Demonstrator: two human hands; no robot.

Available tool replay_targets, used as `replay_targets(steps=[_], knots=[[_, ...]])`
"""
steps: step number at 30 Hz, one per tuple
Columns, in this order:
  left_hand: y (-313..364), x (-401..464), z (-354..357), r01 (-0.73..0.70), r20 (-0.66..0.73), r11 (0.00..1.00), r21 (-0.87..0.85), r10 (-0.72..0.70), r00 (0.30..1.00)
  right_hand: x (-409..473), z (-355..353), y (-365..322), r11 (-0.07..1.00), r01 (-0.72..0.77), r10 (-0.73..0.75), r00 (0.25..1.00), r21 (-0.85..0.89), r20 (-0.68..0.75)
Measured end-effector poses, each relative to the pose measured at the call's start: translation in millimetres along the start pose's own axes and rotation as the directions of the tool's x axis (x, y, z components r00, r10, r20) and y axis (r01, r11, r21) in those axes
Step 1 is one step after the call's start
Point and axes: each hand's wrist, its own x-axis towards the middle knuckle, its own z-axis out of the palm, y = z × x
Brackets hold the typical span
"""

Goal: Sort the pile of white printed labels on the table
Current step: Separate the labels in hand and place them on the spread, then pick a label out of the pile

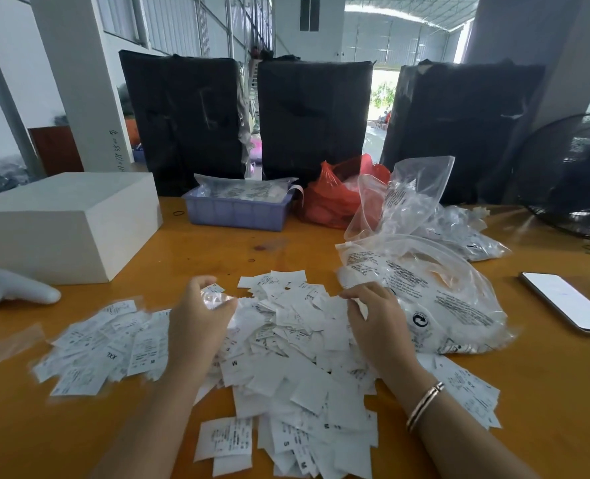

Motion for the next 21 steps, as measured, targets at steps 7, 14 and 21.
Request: replay_targets(steps=[7, 14, 21], knots=[[-5, 1, -4, -0.104, -0.092, 0.856, 0.506, 0.173, 0.981, 22, -32, 3, 0.997, 0.074, -0.075, 0.944, -0.015, -0.321], [12, -24, 17, -0.581, 0.068, 0.724, 0.372, 0.603, 0.795, 76, -42, 64, 0.871, -0.333, 0.392, 0.914, -0.362, 0.101], [14, -33, 24, -0.707, 0.223, 0.667, 0.234, 0.671, 0.707, 69, -28, 63, 0.819, -0.276, 0.406, 0.899, -0.503, 0.166]])
